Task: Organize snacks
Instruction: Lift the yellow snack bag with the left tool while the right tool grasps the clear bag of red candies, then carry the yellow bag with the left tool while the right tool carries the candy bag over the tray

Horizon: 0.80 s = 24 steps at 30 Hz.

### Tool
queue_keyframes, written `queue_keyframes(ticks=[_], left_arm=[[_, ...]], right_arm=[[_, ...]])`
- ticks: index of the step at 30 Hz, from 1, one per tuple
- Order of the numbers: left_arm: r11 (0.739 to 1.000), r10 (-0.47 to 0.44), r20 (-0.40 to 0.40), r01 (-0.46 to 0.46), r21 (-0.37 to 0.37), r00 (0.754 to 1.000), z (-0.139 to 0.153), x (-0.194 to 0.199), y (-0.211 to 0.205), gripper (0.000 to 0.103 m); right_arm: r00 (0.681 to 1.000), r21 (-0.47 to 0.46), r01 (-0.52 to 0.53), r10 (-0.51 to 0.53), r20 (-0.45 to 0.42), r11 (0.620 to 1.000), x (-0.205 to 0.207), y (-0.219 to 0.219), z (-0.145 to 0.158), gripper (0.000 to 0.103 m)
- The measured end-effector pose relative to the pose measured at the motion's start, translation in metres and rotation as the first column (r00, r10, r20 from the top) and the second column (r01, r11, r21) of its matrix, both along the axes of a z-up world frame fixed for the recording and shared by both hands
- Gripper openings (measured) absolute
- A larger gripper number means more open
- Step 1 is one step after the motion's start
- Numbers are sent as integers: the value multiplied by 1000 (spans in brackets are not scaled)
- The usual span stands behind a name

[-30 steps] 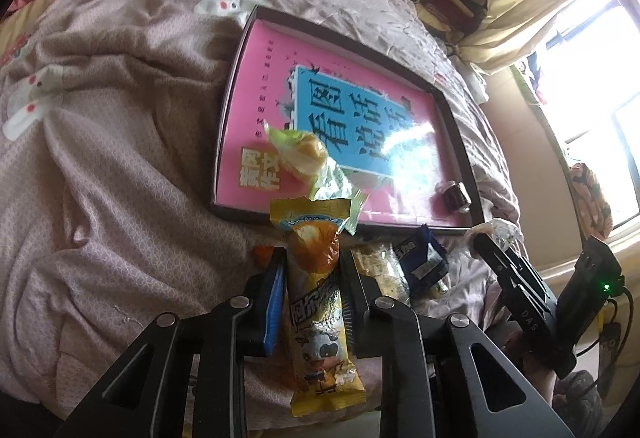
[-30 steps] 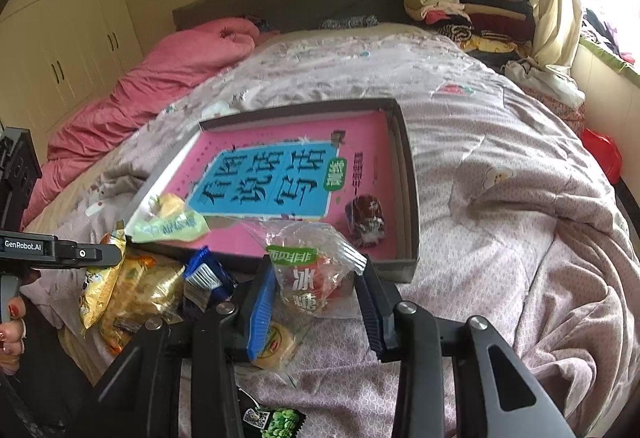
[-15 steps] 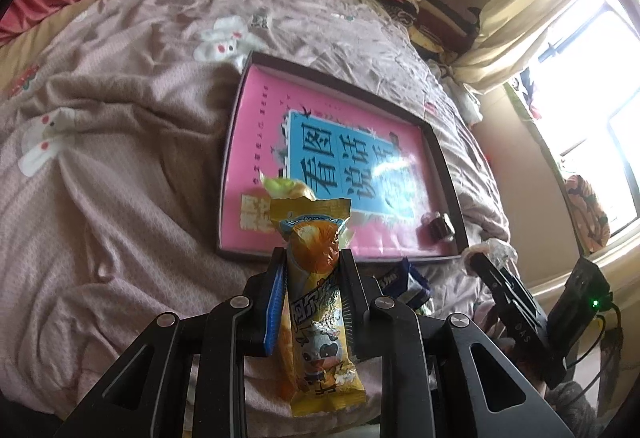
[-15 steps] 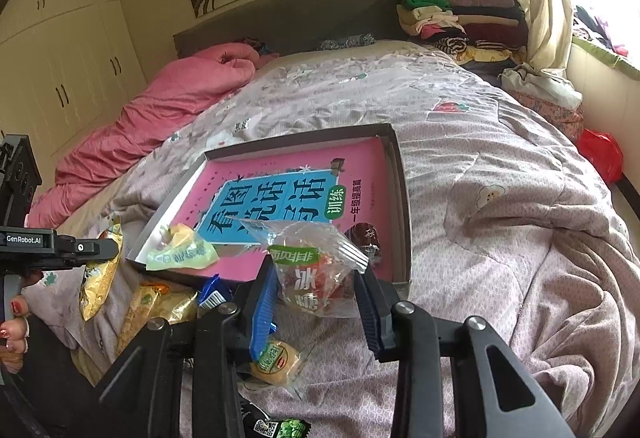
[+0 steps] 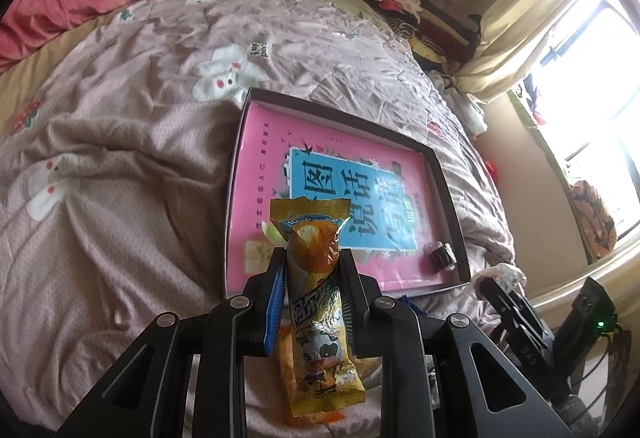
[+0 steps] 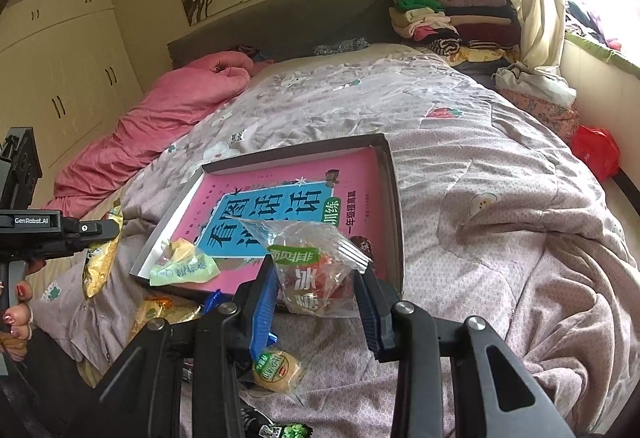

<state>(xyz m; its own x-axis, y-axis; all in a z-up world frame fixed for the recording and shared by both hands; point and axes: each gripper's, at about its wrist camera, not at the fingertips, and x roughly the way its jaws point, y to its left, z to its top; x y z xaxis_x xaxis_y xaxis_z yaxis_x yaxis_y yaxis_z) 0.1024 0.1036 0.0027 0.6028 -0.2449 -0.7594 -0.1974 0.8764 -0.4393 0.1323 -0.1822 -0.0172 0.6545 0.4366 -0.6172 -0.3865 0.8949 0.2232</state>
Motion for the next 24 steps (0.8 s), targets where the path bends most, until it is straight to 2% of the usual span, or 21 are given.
queue_keyframes(ticks=[13,24], left_arm=[[1000,-11,2,11,16,1000,-1,19,6,26],[1000,-15,18,14,22,1000,-4,37,9,26]], right_arm=[[1000,-24,-18,18,-8,1000,10,22,17,38],[999,-44,-15,13,-32,999,18,31,19,38]])
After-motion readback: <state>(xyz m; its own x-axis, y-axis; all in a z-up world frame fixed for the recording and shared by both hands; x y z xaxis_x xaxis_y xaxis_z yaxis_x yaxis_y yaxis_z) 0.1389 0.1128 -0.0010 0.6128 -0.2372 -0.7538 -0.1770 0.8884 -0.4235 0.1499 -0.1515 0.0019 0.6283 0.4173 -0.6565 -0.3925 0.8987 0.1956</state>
